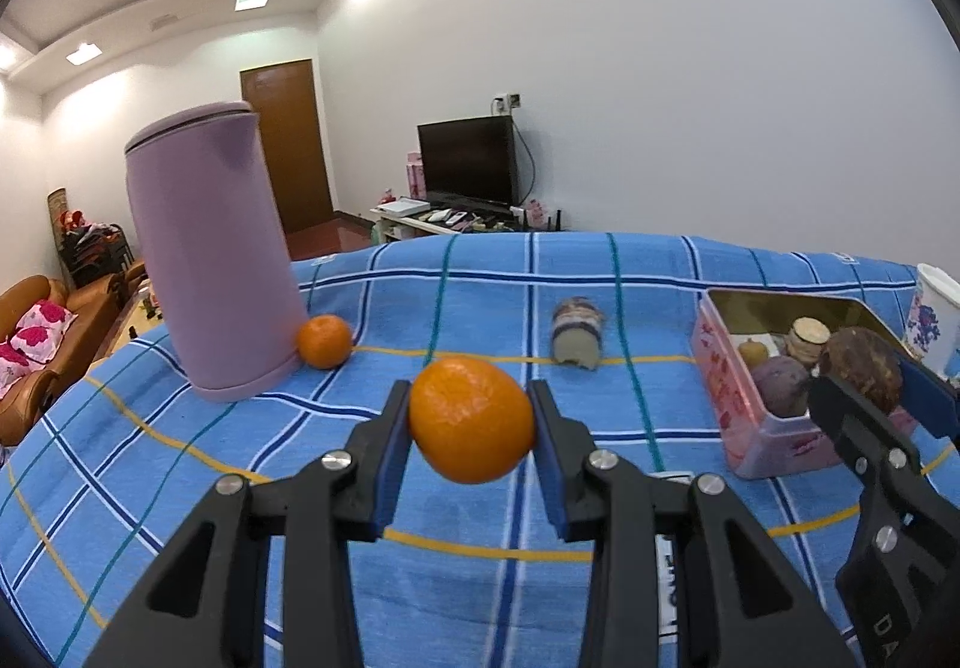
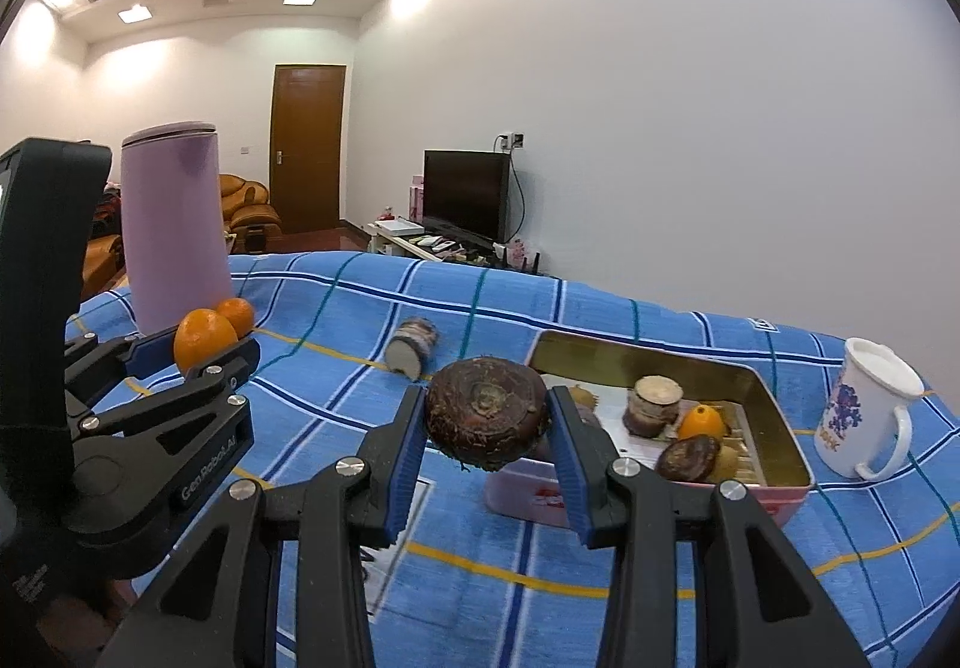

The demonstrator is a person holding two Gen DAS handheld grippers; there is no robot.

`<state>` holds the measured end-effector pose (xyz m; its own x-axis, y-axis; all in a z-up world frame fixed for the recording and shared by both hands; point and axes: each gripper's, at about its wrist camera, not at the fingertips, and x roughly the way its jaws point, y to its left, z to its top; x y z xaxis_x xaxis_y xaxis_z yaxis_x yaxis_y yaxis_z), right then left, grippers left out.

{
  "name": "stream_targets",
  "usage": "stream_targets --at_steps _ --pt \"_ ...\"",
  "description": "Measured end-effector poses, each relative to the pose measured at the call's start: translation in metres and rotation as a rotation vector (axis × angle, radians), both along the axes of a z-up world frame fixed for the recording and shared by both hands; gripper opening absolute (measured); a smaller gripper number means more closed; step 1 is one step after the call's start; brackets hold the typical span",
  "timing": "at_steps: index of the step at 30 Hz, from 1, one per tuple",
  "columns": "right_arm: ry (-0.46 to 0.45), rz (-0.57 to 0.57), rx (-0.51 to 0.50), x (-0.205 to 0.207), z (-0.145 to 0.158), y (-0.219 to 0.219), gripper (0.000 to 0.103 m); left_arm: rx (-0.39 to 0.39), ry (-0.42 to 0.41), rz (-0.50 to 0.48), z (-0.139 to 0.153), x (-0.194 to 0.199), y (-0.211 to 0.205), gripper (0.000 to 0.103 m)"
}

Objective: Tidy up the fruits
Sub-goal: 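Carry the dark brown fruit and orange over the pink tin and lower them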

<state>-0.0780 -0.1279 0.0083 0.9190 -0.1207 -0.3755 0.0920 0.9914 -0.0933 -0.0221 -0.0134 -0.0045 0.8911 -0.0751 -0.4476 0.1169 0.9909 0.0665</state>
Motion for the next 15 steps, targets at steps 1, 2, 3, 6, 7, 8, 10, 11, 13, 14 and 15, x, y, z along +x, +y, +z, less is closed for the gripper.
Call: stream_targets --at_steps 1,2,3,6,7,8,10,11,13,14,15 --pt "0.0 -0.004 0.0 -0.001 0.0 -0.003 0.042 -0.001 0.0 -0.006 0.0 -0.001 -0.003 0.04" --pt "0.0 -0.007 0.0 -0.001 0.0 -0.006 0.042 -0.001 0.001 -0.013 0.0 -0.001 -0.006 0.04" --pt "-0.001 -0.01 -0.001 -0.002 0.0 -0.008 0.042 0.0 0.002 -0.018 0.0 -0.001 -0.008 0.04" --pt "-0.002 -0.021 -0.005 -0.004 0.001 -0.014 0.042 -0.002 0.004 -0.034 0.0 -0.002 -0.015 0.04" --pt "-0.001 -0.025 -0.005 -0.004 0.001 -0.017 0.042 -0.002 0.004 -0.037 0.0 -0.003 -0.017 0.04" --pt "0.0 -0.029 -0.005 -0.004 0.001 -0.018 0.042 -0.003 0.004 -0.04 0.0 -0.003 -0.019 0.04" --pt "0.0 -0.036 -0.004 -0.006 0.001 -0.022 0.042 -0.002 0.003 -0.045 0.0 -0.004 -0.023 0.04" --pt "0.0 -0.04 -0.004 -0.006 0.001 -0.024 0.042 -0.004 0.002 -0.047 0.0 -0.005 -0.024 0.04" --pt "-0.001 -0.046 -0.007 -0.007 0.001 -0.027 0.042 -0.004 0.002 -0.053 0.0 -0.005 -0.026 0.04" --pt "-0.001 -0.049 -0.007 -0.008 0.001 -0.029 0.042 -0.004 0.003 -0.055 0.001 -0.005 -0.027 0.04" --pt "-0.001 -0.051 -0.008 -0.008 0.001 -0.031 0.042 -0.004 0.004 -0.058 0.001 -0.005 -0.029 0.04"
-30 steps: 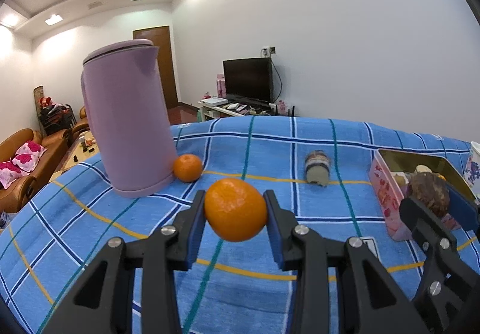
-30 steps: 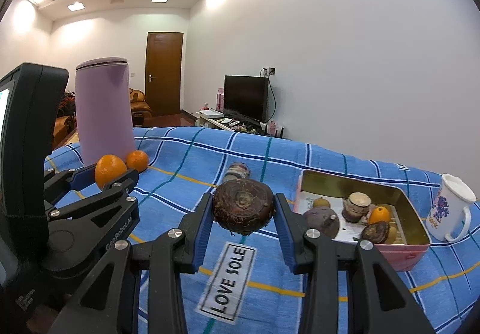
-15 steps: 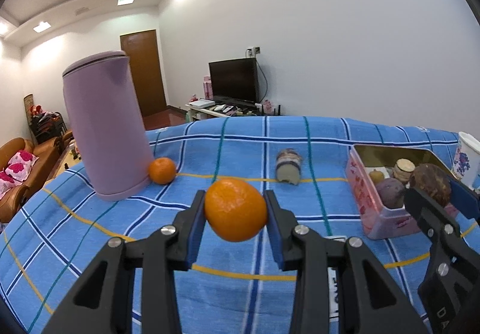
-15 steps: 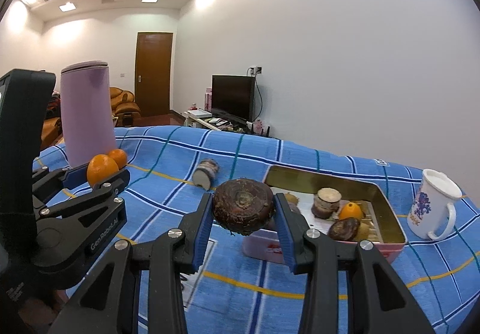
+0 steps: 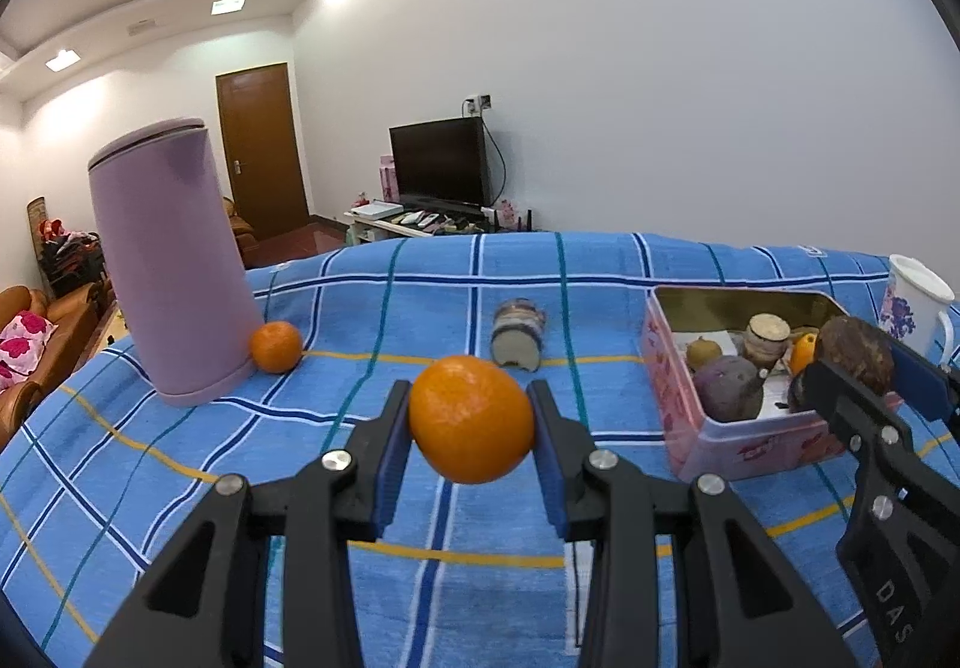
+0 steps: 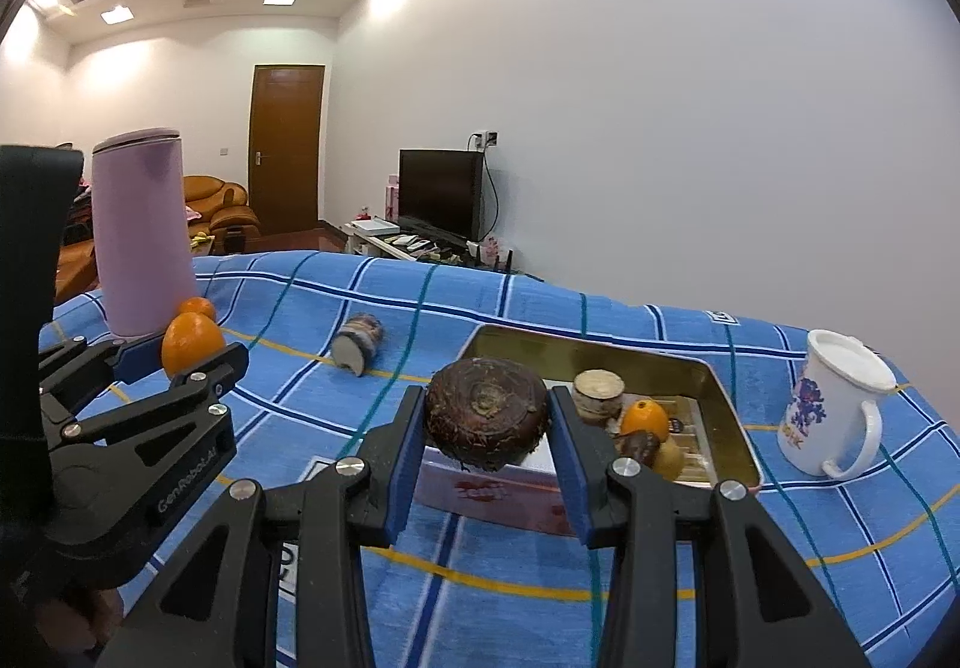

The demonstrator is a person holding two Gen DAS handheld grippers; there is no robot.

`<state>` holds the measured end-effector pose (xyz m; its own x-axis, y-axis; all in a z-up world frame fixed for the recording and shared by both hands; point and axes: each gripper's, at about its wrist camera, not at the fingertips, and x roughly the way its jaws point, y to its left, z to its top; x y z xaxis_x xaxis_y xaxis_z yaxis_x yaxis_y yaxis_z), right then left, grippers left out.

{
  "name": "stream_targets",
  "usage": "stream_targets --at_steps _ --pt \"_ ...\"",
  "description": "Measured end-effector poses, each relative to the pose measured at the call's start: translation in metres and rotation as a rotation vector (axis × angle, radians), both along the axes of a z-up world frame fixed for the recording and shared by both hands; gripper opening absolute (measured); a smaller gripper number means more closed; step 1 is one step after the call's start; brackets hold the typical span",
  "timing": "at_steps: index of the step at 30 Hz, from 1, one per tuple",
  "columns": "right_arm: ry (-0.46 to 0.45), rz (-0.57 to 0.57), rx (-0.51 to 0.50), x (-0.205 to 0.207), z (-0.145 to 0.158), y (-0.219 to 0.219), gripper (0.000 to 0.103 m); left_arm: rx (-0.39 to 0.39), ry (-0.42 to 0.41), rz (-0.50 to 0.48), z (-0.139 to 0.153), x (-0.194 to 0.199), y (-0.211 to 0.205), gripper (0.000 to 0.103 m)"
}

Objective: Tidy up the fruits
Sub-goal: 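Carry the dark brown fruit and orange over the pink tin and lower them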

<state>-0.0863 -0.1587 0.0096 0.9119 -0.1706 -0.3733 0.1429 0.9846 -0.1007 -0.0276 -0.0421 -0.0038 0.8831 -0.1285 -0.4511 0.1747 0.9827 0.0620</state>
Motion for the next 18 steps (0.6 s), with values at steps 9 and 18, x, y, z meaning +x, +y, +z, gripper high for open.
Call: stream_targets --at_steps 9,18 --pt "-0.003 -0.037 -0.01 -0.003 0.001 -0.018 0.042 0.002 -0.004 -0.046 0.002 -0.003 -0.02 0.04" --pt "-0.005 -0.087 -0.013 -0.002 0.002 -0.041 0.042 -0.01 -0.014 -0.09 0.006 -0.004 -0.043 0.04"
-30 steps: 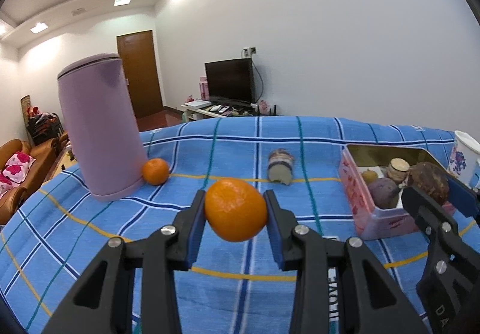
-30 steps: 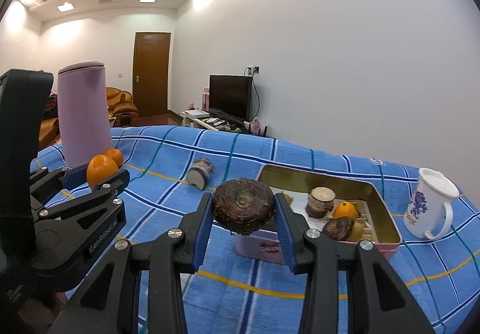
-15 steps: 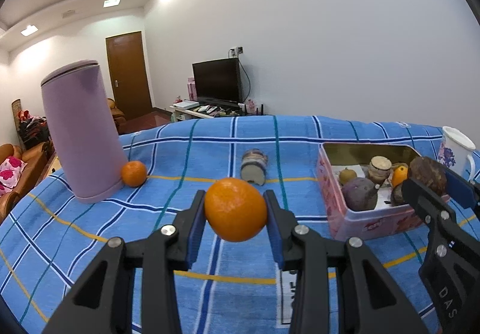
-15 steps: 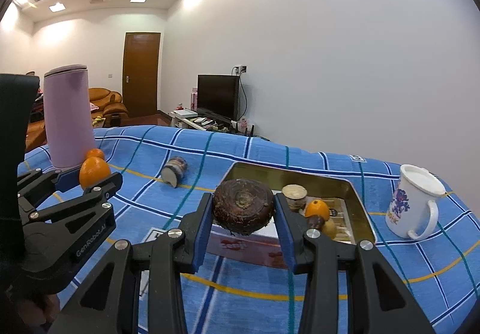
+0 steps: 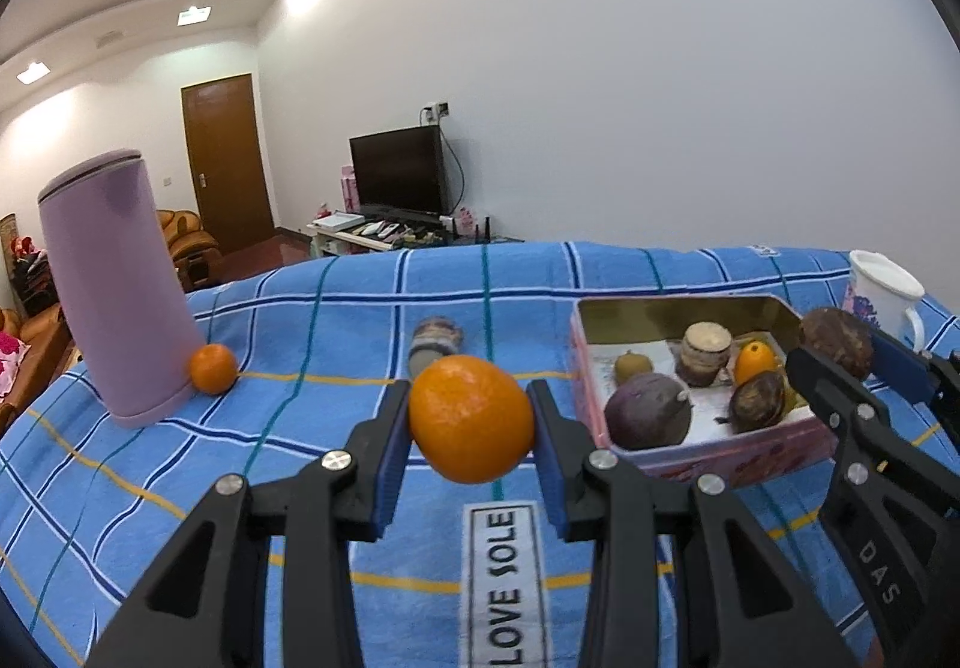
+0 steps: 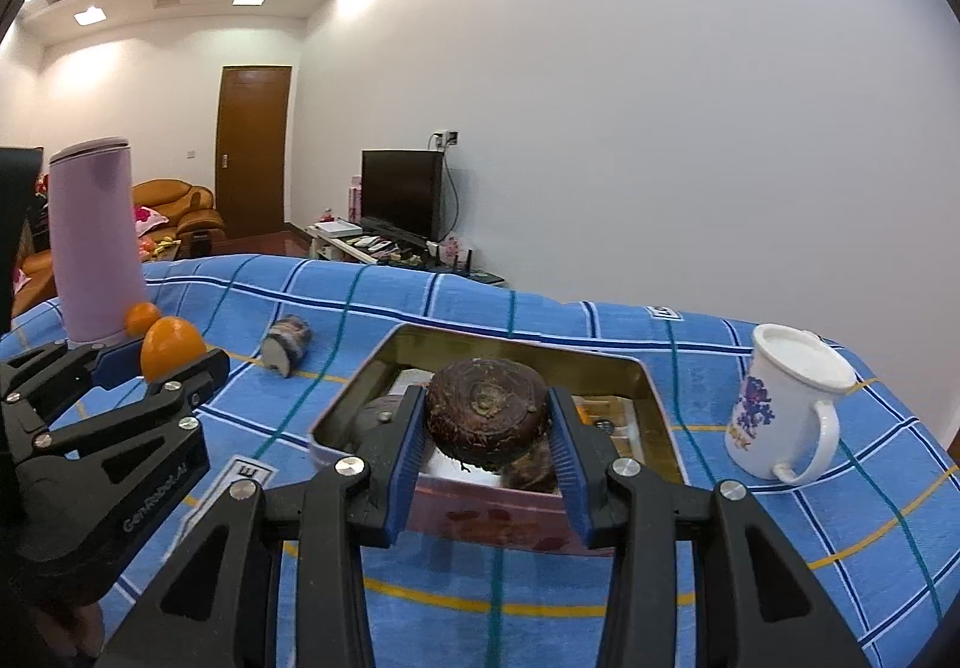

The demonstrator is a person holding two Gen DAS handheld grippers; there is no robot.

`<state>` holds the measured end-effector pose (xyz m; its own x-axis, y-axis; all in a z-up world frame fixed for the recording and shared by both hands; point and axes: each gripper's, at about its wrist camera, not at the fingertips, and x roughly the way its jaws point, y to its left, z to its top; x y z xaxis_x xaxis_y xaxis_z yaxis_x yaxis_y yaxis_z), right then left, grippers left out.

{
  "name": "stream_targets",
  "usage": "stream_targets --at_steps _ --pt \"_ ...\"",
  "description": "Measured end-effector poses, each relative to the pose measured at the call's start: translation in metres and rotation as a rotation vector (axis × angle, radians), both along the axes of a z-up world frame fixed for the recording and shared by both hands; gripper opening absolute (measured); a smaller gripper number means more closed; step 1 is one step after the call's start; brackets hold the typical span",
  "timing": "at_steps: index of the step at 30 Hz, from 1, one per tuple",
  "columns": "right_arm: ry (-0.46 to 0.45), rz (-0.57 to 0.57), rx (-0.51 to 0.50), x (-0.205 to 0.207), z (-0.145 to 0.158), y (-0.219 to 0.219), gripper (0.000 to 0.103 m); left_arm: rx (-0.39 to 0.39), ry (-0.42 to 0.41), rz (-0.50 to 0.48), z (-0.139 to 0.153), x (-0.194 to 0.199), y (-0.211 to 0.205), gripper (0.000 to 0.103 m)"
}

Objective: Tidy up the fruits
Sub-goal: 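Carry the dark brown fruit and orange over the pink tin and lower them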

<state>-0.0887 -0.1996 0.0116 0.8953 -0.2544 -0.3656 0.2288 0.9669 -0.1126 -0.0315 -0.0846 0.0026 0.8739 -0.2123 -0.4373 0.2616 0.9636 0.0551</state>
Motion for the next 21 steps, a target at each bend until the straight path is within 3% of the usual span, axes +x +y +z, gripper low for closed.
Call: stream_targets --at_steps 21 --pt "-0.016 -0.148 0.008 0.004 0.003 -0.05 0.042 -0.041 -0.001 -0.102 0.012 0.01 -0.051 0.04"
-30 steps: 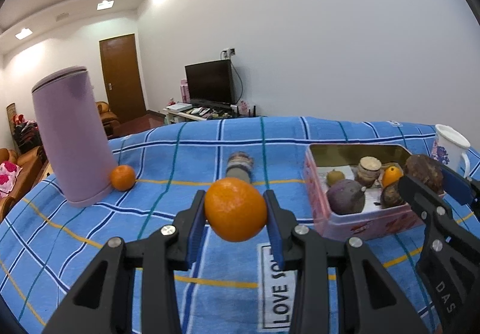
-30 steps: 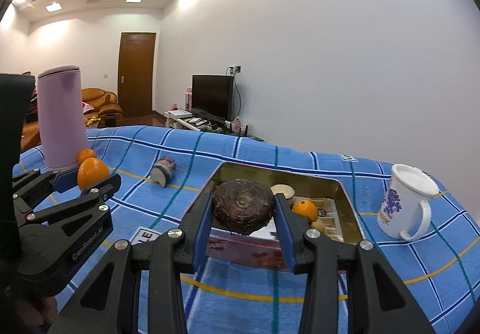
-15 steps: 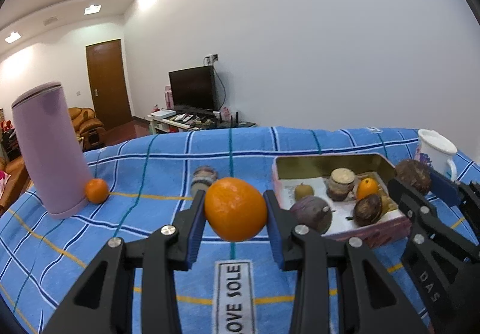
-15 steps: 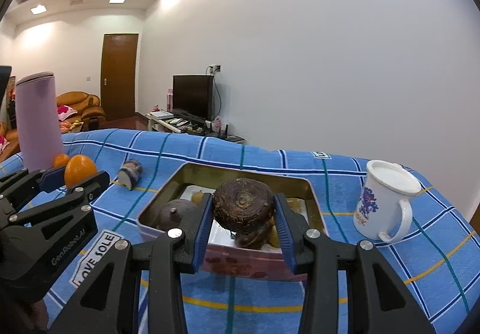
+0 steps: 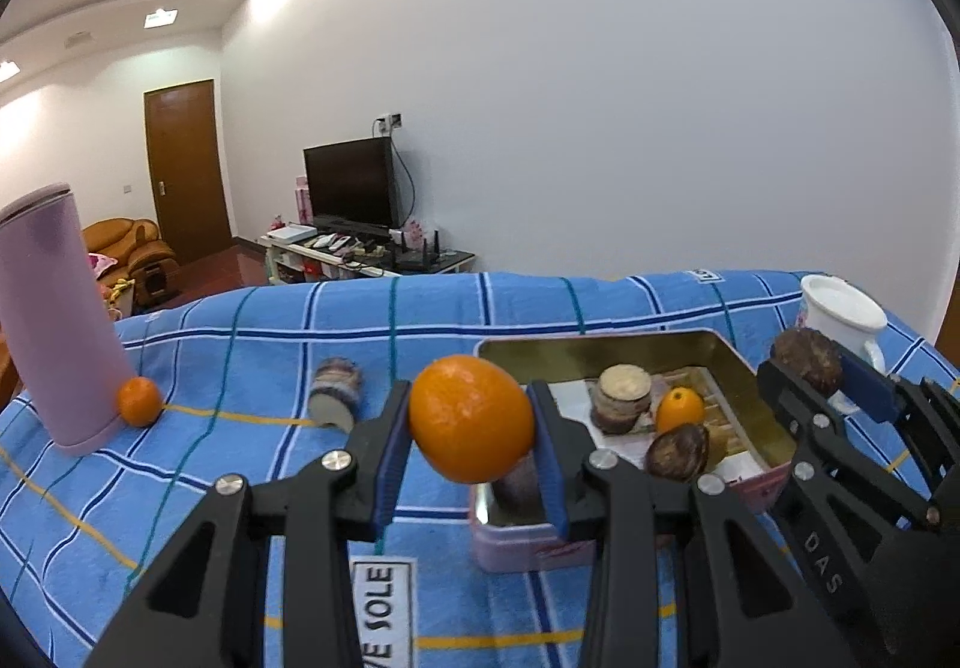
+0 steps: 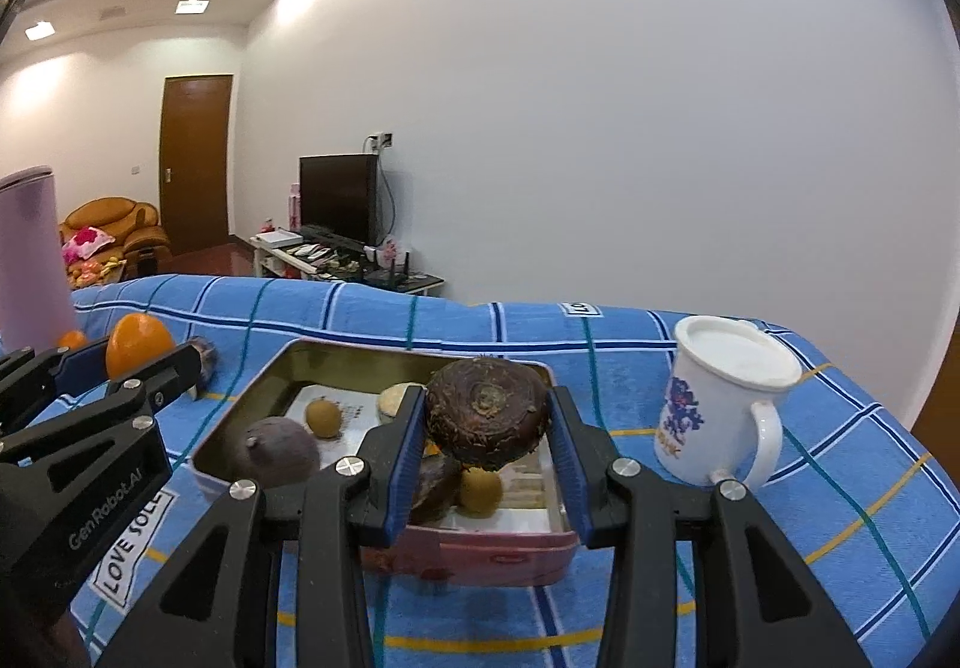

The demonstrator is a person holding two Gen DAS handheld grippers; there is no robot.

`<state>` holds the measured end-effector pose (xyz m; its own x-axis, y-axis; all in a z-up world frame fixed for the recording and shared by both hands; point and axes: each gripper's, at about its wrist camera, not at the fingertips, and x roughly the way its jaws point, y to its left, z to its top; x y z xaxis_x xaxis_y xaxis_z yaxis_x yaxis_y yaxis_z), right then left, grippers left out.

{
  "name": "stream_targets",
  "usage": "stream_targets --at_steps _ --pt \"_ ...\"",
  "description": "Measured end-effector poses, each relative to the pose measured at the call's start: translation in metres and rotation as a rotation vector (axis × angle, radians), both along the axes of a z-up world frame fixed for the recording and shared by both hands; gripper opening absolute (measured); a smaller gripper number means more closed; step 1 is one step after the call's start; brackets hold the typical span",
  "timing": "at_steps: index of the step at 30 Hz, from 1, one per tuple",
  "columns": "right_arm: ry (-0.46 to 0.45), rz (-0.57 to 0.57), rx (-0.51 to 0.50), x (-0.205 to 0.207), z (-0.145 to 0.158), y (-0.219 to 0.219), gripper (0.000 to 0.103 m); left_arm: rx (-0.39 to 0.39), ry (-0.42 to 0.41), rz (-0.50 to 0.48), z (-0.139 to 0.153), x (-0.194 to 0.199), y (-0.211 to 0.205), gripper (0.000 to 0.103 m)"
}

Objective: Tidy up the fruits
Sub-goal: 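Carry the dark brown fruit and orange over the pink tin and lower them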

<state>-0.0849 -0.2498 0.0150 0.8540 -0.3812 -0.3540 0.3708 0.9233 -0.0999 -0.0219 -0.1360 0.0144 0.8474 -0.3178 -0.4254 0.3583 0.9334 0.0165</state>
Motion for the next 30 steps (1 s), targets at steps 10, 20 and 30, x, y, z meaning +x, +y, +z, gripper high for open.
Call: stream_targets --at_steps 10,20,30 --pt "-0.021 -0.056 0.006 0.005 0.005 -0.018 0.042 -0.026 0.014 -0.038 0.002 0.008 -0.028 0.04" --pt "-0.017 -0.103 0.053 0.01 0.005 -0.039 0.042 -0.037 0.04 -0.054 0.003 0.02 -0.058 0.04" --pt "0.002 -0.116 0.066 0.013 0.002 -0.045 0.042 -0.09 0.107 -0.061 -0.004 0.039 -0.054 0.039"
